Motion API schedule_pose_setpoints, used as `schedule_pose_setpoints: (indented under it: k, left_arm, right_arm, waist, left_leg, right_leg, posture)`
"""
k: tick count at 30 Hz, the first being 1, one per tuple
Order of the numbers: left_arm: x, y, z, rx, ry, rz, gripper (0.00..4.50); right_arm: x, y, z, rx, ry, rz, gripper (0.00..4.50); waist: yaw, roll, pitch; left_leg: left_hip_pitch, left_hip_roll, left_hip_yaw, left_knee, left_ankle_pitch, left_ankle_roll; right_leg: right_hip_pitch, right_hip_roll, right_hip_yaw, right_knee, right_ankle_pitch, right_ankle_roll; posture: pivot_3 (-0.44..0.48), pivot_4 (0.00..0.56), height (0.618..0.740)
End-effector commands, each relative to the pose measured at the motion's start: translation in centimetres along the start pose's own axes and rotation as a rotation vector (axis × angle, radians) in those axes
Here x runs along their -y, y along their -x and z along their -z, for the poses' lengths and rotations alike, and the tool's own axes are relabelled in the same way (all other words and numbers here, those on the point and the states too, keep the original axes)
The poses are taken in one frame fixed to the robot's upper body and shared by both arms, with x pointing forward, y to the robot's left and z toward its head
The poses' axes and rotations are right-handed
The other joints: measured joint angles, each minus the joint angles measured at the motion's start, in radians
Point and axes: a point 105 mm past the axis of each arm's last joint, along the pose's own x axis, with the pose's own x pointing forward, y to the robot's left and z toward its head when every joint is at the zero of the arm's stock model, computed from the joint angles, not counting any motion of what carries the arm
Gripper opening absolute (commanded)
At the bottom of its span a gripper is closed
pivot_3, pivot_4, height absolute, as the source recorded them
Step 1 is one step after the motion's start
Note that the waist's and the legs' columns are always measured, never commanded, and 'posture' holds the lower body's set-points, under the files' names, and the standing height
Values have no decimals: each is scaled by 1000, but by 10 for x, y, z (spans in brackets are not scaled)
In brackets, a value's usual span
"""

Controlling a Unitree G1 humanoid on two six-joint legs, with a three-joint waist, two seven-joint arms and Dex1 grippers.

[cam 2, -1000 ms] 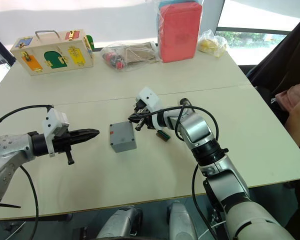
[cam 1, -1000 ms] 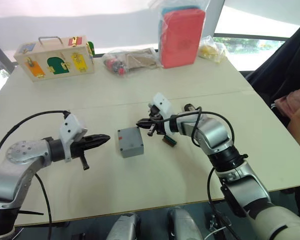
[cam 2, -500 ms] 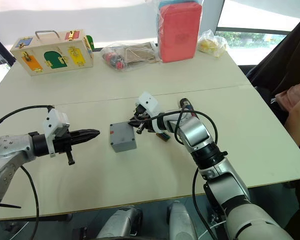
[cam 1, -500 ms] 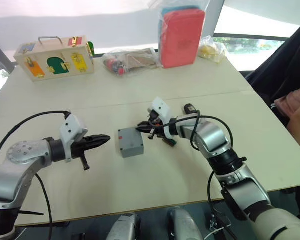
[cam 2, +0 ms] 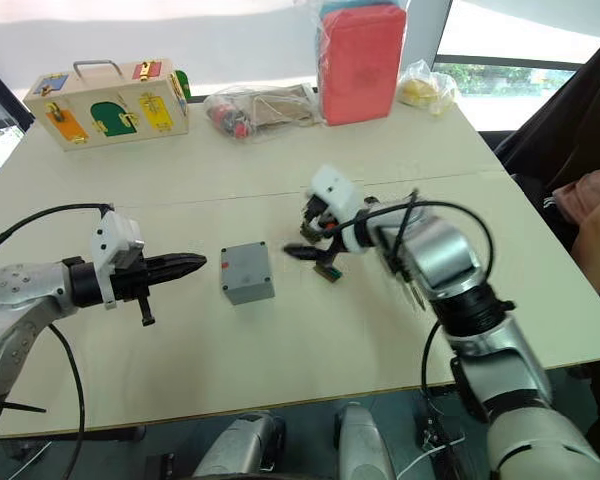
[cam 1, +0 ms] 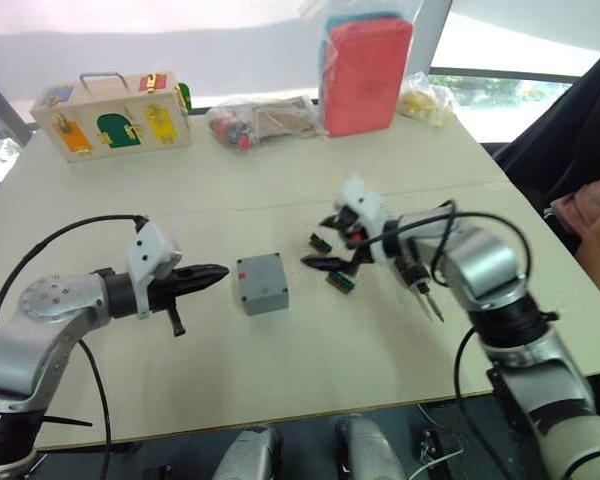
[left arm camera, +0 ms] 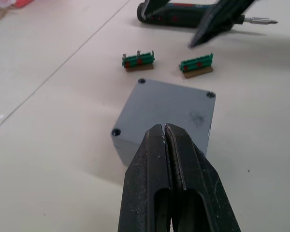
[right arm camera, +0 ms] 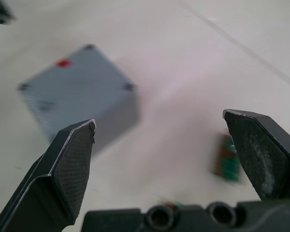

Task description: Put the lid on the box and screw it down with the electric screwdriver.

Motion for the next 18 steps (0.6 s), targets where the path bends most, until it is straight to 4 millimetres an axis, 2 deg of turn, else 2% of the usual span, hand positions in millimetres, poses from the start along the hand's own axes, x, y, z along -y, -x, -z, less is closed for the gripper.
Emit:
schedule_pose_setpoints:
  k: [1,6,15,18]
  left_arm:
    - [4,-5,-15,46,-44,51,0]
    - [4,-14,-18,69,-59,69,0]
    - [9,-23,-16,92,-65,79,0]
    - [11,-22,-17,104,-73,81,0]
  right_arm:
    - [34,34,10,-178,-32,133,4479]
    - [68,53,38,-388,-179,266,4479]
    - [75,55,68,-627,-337,230,4479]
    - [71,51,78,-700,-418,206,4479]
  waist:
    - [1,0,0]
    - [-7,0,0]
    - [-3,0,0]
    - [-3,0,0]
  left_leg:
    - [0,0,0,0,0,0]
    - [0,0,1,0,0,1]
    - [0,1,6,0,-1,2]
    - [0,1,6,0,-1,2]
  right_leg:
    - [0,0,0,0,0,0]
    - [0,0,1,-1,0,0]
    - [-1,0,2,-1,0,0]
    - [-1,0,2,-1,0,0]
  posture:
    - [0,150,740]
    - [0,150,740]
    - [0,150,740]
    - [0,150,740]
